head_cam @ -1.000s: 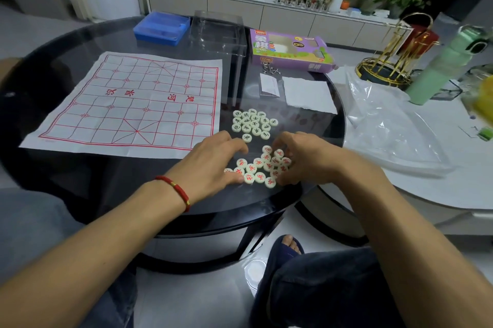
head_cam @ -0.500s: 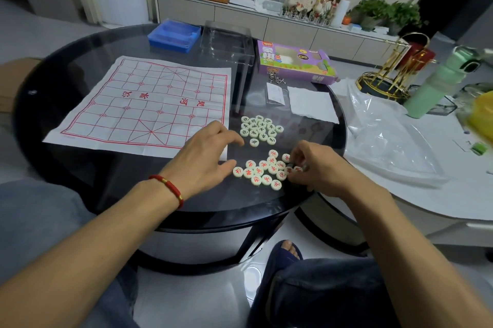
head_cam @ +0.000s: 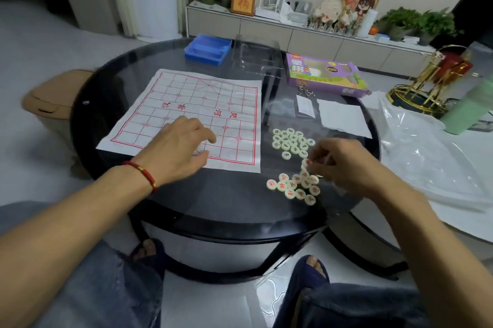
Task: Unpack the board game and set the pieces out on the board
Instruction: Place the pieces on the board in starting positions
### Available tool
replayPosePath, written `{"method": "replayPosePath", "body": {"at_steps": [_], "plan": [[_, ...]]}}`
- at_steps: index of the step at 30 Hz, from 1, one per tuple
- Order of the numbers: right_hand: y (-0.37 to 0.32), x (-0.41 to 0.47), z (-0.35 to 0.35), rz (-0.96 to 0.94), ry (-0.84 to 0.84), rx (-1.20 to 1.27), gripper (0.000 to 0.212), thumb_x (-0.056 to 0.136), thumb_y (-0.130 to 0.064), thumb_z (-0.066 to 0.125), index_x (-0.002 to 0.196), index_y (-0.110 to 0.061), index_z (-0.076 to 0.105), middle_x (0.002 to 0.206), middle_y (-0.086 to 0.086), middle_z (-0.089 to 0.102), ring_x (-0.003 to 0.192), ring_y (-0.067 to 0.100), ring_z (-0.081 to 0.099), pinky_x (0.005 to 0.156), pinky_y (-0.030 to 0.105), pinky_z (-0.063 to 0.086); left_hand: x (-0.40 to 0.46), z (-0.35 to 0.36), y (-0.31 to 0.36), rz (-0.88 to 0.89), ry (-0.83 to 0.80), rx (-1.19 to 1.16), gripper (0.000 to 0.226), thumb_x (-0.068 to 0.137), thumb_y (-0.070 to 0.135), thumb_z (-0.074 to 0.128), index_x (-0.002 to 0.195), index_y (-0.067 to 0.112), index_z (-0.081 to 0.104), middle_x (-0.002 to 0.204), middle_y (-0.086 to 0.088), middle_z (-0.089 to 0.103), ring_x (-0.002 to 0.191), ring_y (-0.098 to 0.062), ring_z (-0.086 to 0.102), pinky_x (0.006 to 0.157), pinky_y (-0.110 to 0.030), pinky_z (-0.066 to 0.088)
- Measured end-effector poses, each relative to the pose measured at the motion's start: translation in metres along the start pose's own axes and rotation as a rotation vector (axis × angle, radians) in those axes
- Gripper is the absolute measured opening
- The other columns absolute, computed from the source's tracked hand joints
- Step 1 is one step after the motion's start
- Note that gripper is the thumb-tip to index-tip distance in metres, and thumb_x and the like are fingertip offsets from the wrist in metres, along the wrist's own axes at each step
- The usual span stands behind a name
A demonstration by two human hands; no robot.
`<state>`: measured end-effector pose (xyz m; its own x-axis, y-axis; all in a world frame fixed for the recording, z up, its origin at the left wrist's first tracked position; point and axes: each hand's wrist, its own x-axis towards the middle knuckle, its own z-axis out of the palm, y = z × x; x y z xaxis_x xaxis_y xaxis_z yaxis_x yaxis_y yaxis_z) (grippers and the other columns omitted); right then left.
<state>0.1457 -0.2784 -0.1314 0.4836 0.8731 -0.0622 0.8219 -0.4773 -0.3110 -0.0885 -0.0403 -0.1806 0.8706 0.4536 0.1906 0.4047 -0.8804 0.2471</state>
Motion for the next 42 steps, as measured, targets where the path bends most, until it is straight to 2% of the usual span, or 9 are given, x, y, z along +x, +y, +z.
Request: {"method": "replayPosePath", "body": {"at_steps": [4,7,10,16,22,26,31,36,42], "plan": [[-0.077,0.066,0.032,-0.160,-0.013,0.065,0.020,0.092,-0.029,0.073,0.105,-0.014,0.070,0.097,-0.001,0.069,0.085,0.017,0.064,0.075,0.032,0.056,-0.020,0.011,-0.028,-0.166,0.031,0.008,0.041,0.089,0.053,0.051,0.123,0.038,0.067,0.132,0.002,0.056,0.128,-0.024,0.040,0.110,-0.056,0.028],[-0.119,0.113,0.062,-0.175,-0.008,0.102,0.023,0.091,-0.027,0.074,0.108,-0.012,0.071,0.104,0.004,0.071,0.093,0.021,0.064,0.083,0.035,0.056,-0.028,0.022,-0.035,-0.323,0.041,0.005,0.064,0.078,0.069,0.040,0.137,0.047,0.053,0.144,-0.001,0.047,0.136,-0.026,0.032,0.113,-0.059,0.019],[-0.137,0.141,0.085,-0.134,-0.007,0.076,0.018,0.090,-0.025,0.072,0.105,-0.015,0.070,0.107,0.007,0.069,0.096,0.024,0.063,0.079,0.031,0.051,-0.034,0.029,-0.036,-0.386,0.078,0.031,0.074,0.078,0.072,0.040,0.146,0.043,0.042,0.149,-0.002,0.043,0.137,-0.027,0.030,0.112,-0.058,0.017],[-0.125,0.118,0.083,-0.142,0.100,0.098,0.036,0.093,-0.038,0.071,0.122,-0.016,0.066,0.112,0.003,0.062,0.095,0.017,0.057,0.077,0.028,0.042,-0.044,0.035,-0.032,-0.356,0.127,0.120,0.073,0.079,0.076,0.035,0.139,0.039,0.053,0.147,-0.002,0.047,0.132,-0.029,0.035,0.104,-0.053,0.022],[-0.067,0.033,0.045,-0.106,0.154,0.006,0.016,0.092,-0.024,0.070,0.107,-0.019,0.074,0.097,-0.003,0.068,0.080,0.013,0.061,0.072,0.030,0.052,-0.042,0.038,-0.034,-0.350,0.121,0.120,0.063,0.086,0.073,0.045,0.138,0.039,0.056,0.149,-0.007,0.046,0.134,-0.032,0.034,0.107,-0.059,0.022],[-0.033,-0.006,0.030,-0.109,0.133,-0.049,0.012,0.090,-0.028,0.075,0.101,-0.024,0.075,0.089,-0.010,0.066,0.073,0.008,0.060,0.066,0.025,0.047,-0.044,0.039,-0.035,-0.335,0.147,0.080,0.071,0.080,0.075,0.038,0.134,0.036,0.060,0.147,-0.008,0.047,0.133,-0.034,0.034,0.111,-0.060,0.021],[-0.037,-0.017,0.041,-0.177,0.041,-0.099,0.030,0.087,-0.036,0.077,0.116,-0.030,0.071,0.106,-0.008,0.062,0.087,0.010,0.056,0.074,0.032,0.050,-0.045,0.038,-0.031,-0.315,0.225,-0.001,0.065,0.088,0.068,0.031,0.130,0.031,0.065,0.146,-0.009,0.049,0.134,-0.034,0.035,0.115,-0.059,0.019],[-0.040,-0.011,0.052,-0.163,0.049,-0.169,0.018,0.089,-0.032,0.074,0.106,-0.033,0.071,0.100,-0.009,0.062,0.086,0.016,0.059,0.072,0.042,0.056,-0.045,0.039,-0.031,-0.325,0.284,-0.065,0.064,0.089,0.063,0.032,0.128,0.026,0.067,0.140,-0.011,0.053,0.131,-0.035,0.038,0.111,-0.056,0.027],[-0.053,-0.011,0.056,-0.227,0.054,-0.177,0.016,0.092,-0.037,0.070,0.107,-0.030,0.072,0.099,-0.010,0.063,0.087,0.014,0.060,0.070,0.034,0.051,-0.043,0.040,-0.033,-0.334,0.272,-0.063,0.067,0.090,0.063,0.032,0.130,0.021,0.065,0.138,-0.014,0.052,0.130,-0.036,0.038,0.111,-0.055,0.030]]}}
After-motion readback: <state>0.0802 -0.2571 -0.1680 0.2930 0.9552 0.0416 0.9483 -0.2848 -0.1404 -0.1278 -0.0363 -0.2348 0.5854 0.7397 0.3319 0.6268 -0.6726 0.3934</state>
